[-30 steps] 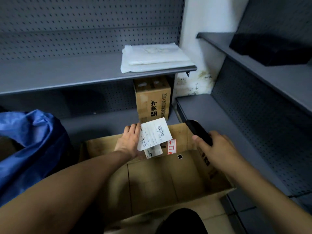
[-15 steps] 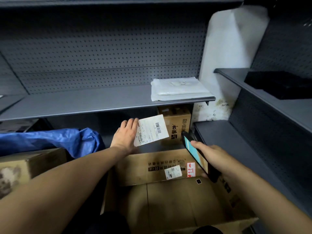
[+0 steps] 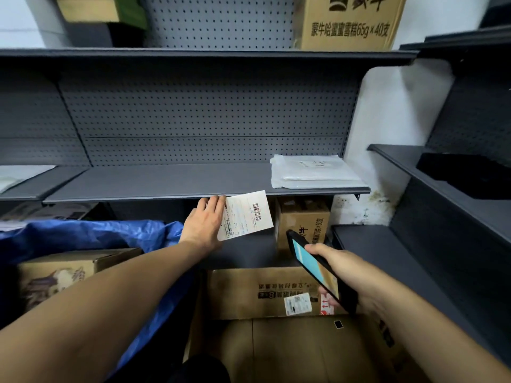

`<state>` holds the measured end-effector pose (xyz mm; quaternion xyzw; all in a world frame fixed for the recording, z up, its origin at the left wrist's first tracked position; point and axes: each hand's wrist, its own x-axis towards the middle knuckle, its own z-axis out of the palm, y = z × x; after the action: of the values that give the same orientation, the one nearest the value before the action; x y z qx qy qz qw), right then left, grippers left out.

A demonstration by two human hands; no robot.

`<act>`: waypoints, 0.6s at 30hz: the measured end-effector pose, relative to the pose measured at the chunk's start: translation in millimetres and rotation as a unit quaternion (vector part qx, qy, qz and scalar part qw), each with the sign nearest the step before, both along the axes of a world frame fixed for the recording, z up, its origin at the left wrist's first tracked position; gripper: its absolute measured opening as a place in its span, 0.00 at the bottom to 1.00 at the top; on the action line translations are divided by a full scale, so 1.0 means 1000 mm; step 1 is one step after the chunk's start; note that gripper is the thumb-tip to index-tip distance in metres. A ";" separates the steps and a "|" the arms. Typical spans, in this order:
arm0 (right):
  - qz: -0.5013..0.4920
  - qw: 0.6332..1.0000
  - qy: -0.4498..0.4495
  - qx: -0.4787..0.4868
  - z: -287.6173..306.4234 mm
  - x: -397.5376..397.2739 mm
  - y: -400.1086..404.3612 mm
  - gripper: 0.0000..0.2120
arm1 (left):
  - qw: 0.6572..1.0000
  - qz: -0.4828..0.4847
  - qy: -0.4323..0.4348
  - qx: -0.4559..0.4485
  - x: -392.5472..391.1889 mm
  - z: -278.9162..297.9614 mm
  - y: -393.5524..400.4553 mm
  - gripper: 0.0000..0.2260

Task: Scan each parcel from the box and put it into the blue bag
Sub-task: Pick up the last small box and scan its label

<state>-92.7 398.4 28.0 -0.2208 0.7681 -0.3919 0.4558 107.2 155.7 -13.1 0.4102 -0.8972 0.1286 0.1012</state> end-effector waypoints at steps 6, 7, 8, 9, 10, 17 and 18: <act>0.018 0.999 0.033 -0.003 0.011 0.017 -0.002 0.26 | 1.000 0.002 0.007 -0.002 0.011 0.004 -0.001 0.52; 0.017 0.999 0.048 -0.011 0.013 0.020 -0.003 0.26 | 1.000 0.002 0.008 0.000 0.013 0.004 -0.001 0.53; 0.024 0.996 0.079 -0.018 0.015 0.023 -0.003 0.25 | 1.000 0.003 0.009 0.003 0.015 0.005 -0.001 0.53; 0.040 0.990 0.135 -0.020 0.016 0.024 -0.004 0.25 | 1.000 0.006 0.013 0.007 0.017 0.006 -0.001 0.53; 0.057 0.977 0.205 -0.022 0.017 0.025 -0.006 0.25 | 1.000 0.009 0.020 0.013 0.019 0.006 -0.001 0.53; 0.048 0.838 0.543 0.029 0.026 0.023 -0.015 0.34 | 0.993 0.048 0.089 0.058 0.036 0.015 -0.004 0.47; 0.046 0.824 0.564 0.028 0.029 0.023 -0.016 0.34 | 0.992 0.053 0.095 0.064 0.038 0.016 -0.005 0.47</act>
<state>-69.8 382.1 57.3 -0.4253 0.8908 -0.1563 -0.0334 145.7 150.6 2.6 0.4731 -0.8669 0.0364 0.1530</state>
